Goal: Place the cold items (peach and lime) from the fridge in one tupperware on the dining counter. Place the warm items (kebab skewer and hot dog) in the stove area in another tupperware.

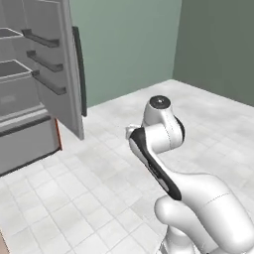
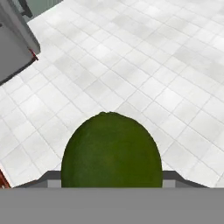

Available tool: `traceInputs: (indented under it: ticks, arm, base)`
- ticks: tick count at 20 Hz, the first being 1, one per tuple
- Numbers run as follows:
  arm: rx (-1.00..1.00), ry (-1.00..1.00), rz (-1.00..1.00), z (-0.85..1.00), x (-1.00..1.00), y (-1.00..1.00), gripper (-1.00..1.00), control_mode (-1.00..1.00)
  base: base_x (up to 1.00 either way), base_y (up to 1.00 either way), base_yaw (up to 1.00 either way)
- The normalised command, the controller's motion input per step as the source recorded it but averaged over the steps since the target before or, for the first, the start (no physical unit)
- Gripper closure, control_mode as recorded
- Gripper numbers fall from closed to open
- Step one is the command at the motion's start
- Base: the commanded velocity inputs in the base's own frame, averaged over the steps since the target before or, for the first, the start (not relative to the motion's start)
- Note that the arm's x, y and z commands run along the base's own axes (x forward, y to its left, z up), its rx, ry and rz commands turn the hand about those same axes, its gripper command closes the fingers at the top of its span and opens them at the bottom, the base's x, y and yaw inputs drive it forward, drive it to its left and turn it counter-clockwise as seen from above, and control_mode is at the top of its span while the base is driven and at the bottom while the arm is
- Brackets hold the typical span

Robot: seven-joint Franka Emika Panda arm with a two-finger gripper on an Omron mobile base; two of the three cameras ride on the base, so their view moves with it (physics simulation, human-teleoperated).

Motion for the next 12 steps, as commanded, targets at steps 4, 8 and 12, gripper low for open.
traceInputs:
  ticks: [4,8,12]
  arm:
    - [0.00,0.00,0.00,0.00,0.00,0.00,1.00,1.00]
    - [0.00,0.00,0.00,0.00,0.00,0.00,1.00,1.00]
    - [0.00,0.00,0.00,0.00,0.00,0.00,1.00,1.00]
  base:
    - [-0.30,-0.01,-0.85]
    - [-0.26,0.00,-0.87]
    - [-0.21,-0.05,-0.86]
